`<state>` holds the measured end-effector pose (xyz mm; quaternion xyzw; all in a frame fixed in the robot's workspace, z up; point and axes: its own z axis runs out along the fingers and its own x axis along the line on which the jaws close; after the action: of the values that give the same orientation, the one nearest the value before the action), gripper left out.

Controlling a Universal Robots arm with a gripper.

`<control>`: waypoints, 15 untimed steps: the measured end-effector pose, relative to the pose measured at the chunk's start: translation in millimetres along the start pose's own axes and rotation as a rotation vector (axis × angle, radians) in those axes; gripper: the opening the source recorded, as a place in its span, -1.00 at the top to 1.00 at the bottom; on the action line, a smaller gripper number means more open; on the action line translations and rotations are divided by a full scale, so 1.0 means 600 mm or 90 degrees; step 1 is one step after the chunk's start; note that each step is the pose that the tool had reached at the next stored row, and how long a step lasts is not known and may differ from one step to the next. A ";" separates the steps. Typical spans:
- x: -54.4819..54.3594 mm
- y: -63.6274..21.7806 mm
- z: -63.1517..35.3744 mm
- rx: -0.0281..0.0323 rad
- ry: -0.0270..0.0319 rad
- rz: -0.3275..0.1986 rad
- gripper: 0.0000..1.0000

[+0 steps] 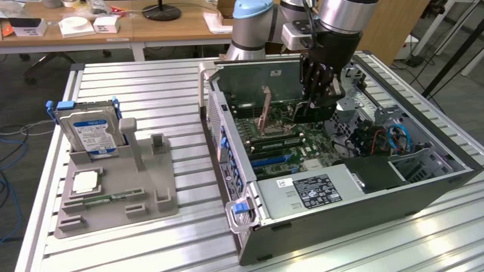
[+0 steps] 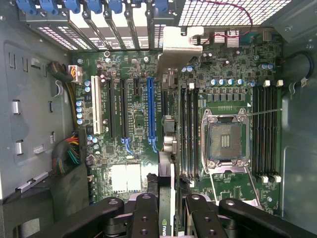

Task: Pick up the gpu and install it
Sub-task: 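Insert the gpu into the slot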

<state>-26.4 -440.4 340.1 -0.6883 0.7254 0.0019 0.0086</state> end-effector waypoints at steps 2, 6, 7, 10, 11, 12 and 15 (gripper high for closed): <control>0.000 0.000 0.000 0.0000 0.0000 0.000 0.47; 0.000 0.000 0.000 0.0000 0.0001 0.000 0.47; 0.000 0.000 0.000 0.0000 0.0001 0.000 0.47; 0.000 0.000 0.000 -0.0001 -0.0002 0.000 0.47; 0.001 0.002 0.001 -0.0002 -0.0002 0.000 0.47; 0.001 0.003 0.000 0.0000 -0.0001 0.000 0.47; 0.003 0.008 0.001 0.0006 0.0000 0.000 0.47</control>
<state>-31.0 -441.6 339.6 -0.6882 0.7254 0.0016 0.0089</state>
